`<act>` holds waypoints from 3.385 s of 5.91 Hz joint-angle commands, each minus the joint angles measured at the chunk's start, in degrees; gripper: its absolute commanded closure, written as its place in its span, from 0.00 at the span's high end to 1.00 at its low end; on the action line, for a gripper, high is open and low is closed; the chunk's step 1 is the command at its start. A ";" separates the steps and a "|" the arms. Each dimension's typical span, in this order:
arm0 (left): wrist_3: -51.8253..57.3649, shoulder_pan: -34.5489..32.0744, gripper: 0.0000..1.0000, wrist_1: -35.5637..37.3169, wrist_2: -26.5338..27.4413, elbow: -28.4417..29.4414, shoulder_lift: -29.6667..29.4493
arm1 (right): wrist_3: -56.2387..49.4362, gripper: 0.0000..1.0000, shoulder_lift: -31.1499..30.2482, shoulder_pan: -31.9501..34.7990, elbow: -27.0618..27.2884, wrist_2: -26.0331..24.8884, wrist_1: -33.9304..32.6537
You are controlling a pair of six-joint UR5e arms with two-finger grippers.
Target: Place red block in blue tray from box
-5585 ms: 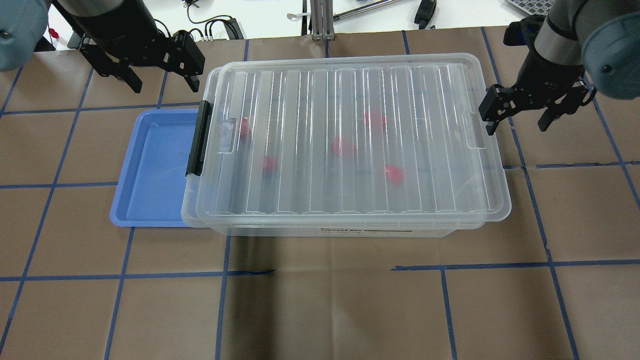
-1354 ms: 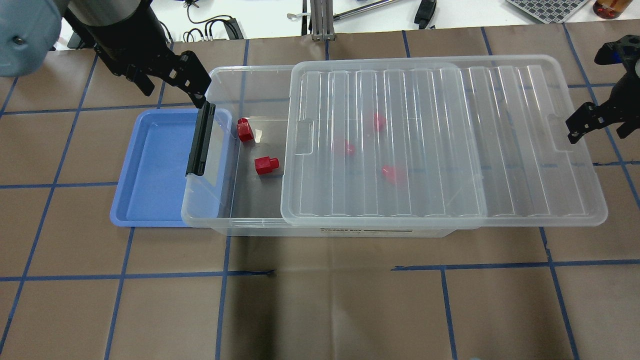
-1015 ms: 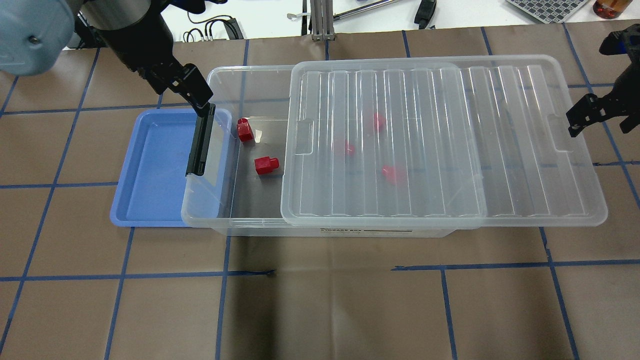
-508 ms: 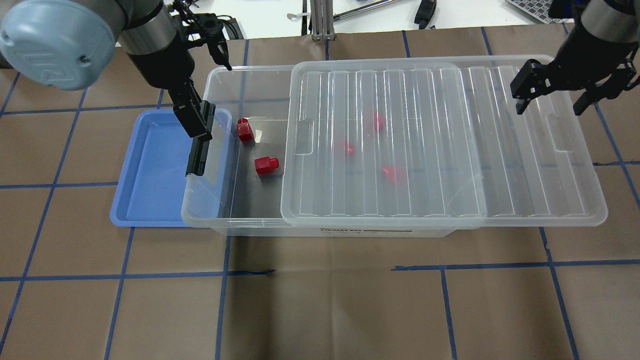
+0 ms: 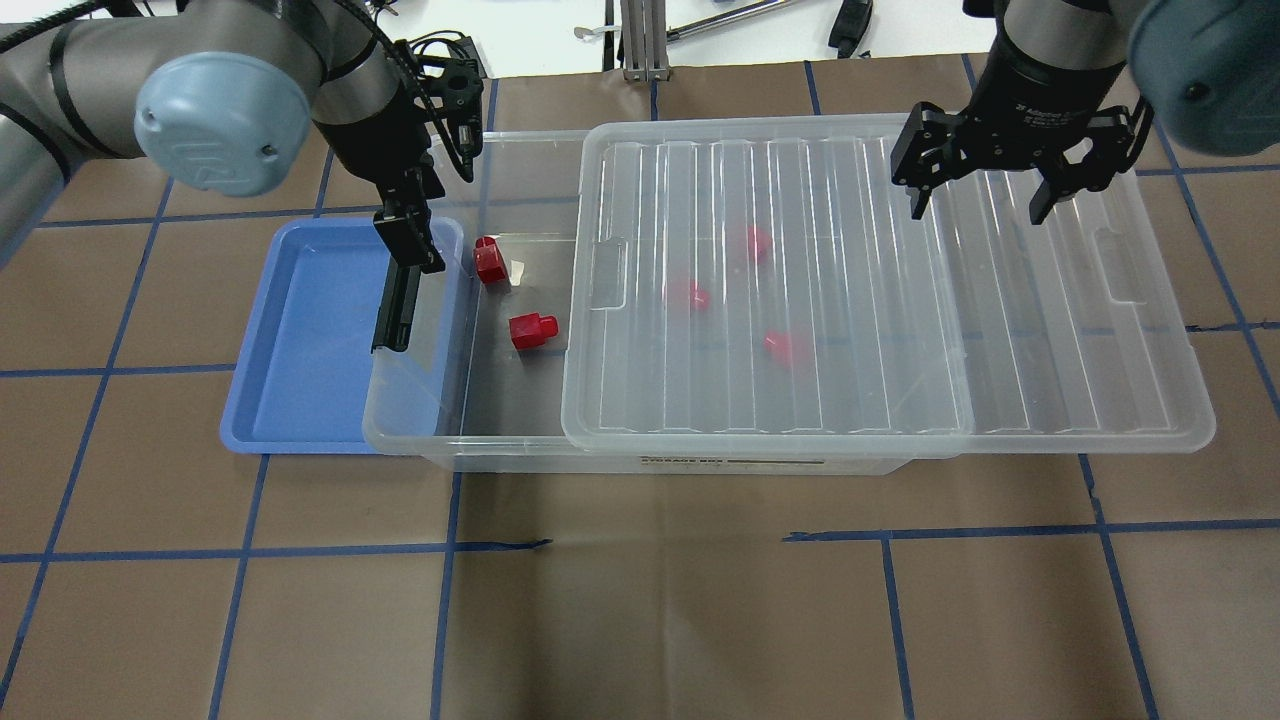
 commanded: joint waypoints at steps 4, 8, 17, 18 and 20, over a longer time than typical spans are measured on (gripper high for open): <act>-0.27 -1.86 0.95 18.62 -2.43 -11.17 -5.39 | 0.55 1.00 0.56 1.77 -1.71 2.01 3.38; -1.92 -0.98 0.97 28.56 -5.86 -16.65 -9.87 | -0.33 1.00 0.39 1.51 -2.77 2.10 7.53; -4.13 0.32 0.00 25.77 -4.98 -15.07 -5.78 | -0.33 1.00 0.47 1.42 -2.68 1.74 7.36; -4.13 1.64 0.00 20.44 -5.16 -13.93 -2.01 | -0.41 1.00 0.47 1.42 -2.60 1.57 7.36; -4.31 1.92 0.00 6.92 -5.24 -8.33 6.25 | -0.41 1.00 0.47 1.33 -2.60 1.74 7.36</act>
